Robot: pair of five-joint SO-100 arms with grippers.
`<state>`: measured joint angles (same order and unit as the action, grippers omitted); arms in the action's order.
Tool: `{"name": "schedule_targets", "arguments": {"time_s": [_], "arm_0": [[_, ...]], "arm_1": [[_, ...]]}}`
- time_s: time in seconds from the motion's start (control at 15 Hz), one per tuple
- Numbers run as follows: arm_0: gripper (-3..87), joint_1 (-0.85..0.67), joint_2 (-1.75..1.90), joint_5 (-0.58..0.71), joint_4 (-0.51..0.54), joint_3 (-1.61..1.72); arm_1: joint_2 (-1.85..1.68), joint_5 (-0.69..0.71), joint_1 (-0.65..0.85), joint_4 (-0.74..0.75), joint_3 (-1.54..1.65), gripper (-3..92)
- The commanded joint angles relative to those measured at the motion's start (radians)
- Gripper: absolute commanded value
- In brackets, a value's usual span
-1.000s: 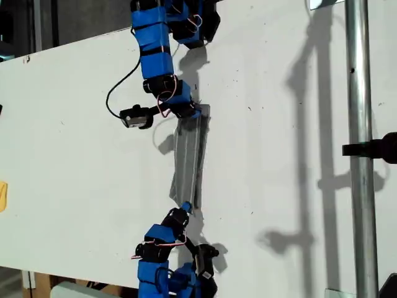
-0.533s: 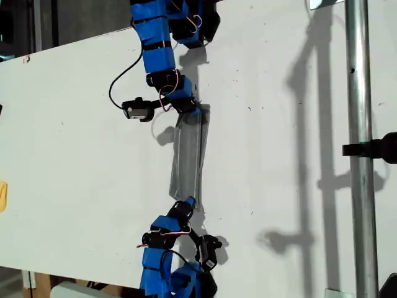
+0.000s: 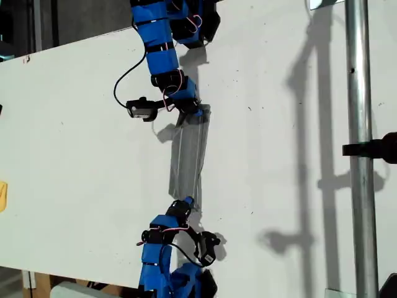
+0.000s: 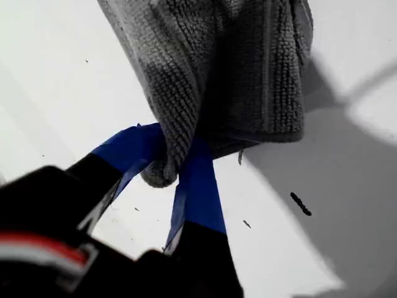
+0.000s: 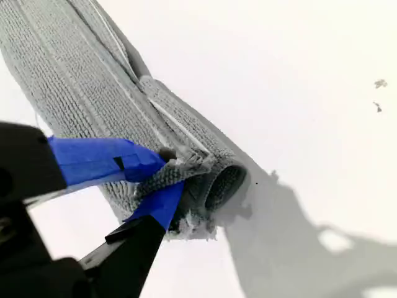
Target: Grasp corners of a towel and fold twice.
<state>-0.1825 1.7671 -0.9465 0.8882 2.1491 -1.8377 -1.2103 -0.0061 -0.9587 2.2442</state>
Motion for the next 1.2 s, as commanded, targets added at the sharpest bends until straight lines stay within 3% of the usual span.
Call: {"name": "schedule_targets", "arguments": {"time_s": [0.0, 0.07, 0.13, 0.27, 0.47, 0.6, 0.8, 1.0, 1.13], "arm_0": [[20.6, -0.025, 0.006, -0.025, 0.015, -0.009], [35.8, -0.021, 0.02, -0.034, 0.041, -0.015], [39.9, -0.018, 0.051, -0.035, 0.069, -0.021], [39.8, -0.031, 0.184, -0.021, 0.133, -0.017], [29.6, -0.081, 0.538, -0.017, 0.255, 0.051], [17.7, -0.084, 0.833, -0.029, 0.27, 0.17], [-2.3, -0.041, 1.301, -0.121, 0.268, 0.405], [-2.6, 0.037, 1.715, -0.267, 0.293, 0.653], [-2.7, 0.097, 1.713, -0.305, 0.298, 0.755]], "arm_1": [[-0.032, -0.04, -0.018, -0.029, -0.002, 15.7], [-0.069, -0.054, -0.021, -0.072, -0.002, 34.3], [-0.129, -0.052, -0.025, -0.129, -0.002, 35.3], [-0.298, -0.064, -0.008, -0.268, 0.002, 33.6], [-0.68, -0.147, 0.038, -0.486, 0.066, 28.3], [-0.956, -0.264, 0.023, -0.584, 0.167, 24.4], [-1.138, -0.385, -0.057, -0.586, 0.298, 17.7], [-1.104, -0.466, -0.052, -0.575, 0.308, 14.5], [-1.029, -0.469, -0.026, -0.568, 0.299, 14.3]]}}
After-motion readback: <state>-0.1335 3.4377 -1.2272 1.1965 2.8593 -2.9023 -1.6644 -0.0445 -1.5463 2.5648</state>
